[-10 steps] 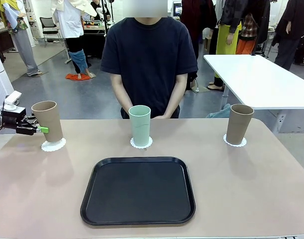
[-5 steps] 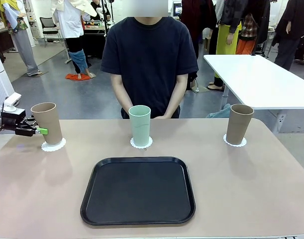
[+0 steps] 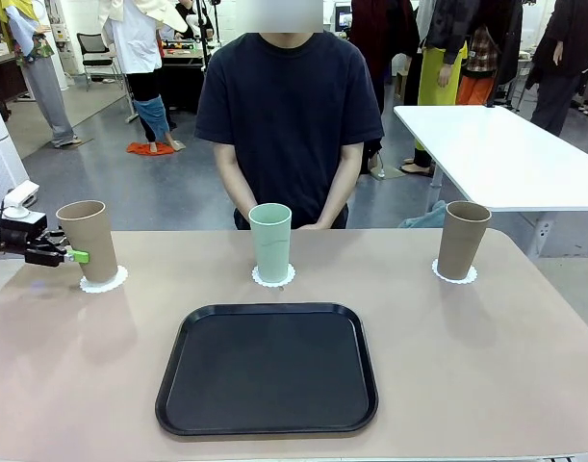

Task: Place coasters on the table and set cups on them.
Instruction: Take one Reusable plastic cup from the Flat Tray and place it on a coaster set by the human.

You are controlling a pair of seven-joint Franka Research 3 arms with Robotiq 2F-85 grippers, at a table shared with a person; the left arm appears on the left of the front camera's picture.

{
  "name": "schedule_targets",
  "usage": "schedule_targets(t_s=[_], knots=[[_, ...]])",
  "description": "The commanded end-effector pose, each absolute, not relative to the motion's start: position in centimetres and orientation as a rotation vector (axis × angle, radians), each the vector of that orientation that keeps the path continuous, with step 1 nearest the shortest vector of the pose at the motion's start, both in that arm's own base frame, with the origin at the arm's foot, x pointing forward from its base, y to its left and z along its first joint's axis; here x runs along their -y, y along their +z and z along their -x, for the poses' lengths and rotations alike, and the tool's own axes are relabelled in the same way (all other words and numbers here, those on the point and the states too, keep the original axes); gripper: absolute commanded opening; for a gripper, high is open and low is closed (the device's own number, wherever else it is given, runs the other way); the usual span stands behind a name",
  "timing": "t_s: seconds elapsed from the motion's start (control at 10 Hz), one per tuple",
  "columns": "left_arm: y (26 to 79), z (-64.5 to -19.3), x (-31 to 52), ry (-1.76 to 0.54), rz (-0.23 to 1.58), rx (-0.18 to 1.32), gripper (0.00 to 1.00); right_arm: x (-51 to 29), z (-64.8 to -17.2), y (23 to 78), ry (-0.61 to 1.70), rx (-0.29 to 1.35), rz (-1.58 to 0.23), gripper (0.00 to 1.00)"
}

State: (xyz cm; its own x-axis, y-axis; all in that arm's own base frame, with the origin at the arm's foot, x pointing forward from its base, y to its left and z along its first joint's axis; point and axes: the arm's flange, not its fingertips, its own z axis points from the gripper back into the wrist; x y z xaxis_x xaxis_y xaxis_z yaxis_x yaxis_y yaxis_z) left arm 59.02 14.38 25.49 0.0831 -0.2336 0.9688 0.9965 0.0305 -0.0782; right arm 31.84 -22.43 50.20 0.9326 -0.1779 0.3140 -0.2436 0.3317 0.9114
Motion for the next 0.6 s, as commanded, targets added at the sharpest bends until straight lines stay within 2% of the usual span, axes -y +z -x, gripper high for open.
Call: schedule_targets(t_s=[0.0,0.5], knots=[[25.6,-58.6,-14.3,-1.244,1.069,0.970,0.85,22.5,-31.9,50.3,0.056,0.400,-1.252,1.00],[24.5,-58.7,-14.2,-1.245,1.069,0.948,0.85,22.5,-31.9,50.3,0.056,0.400,-1.252,1.00]])
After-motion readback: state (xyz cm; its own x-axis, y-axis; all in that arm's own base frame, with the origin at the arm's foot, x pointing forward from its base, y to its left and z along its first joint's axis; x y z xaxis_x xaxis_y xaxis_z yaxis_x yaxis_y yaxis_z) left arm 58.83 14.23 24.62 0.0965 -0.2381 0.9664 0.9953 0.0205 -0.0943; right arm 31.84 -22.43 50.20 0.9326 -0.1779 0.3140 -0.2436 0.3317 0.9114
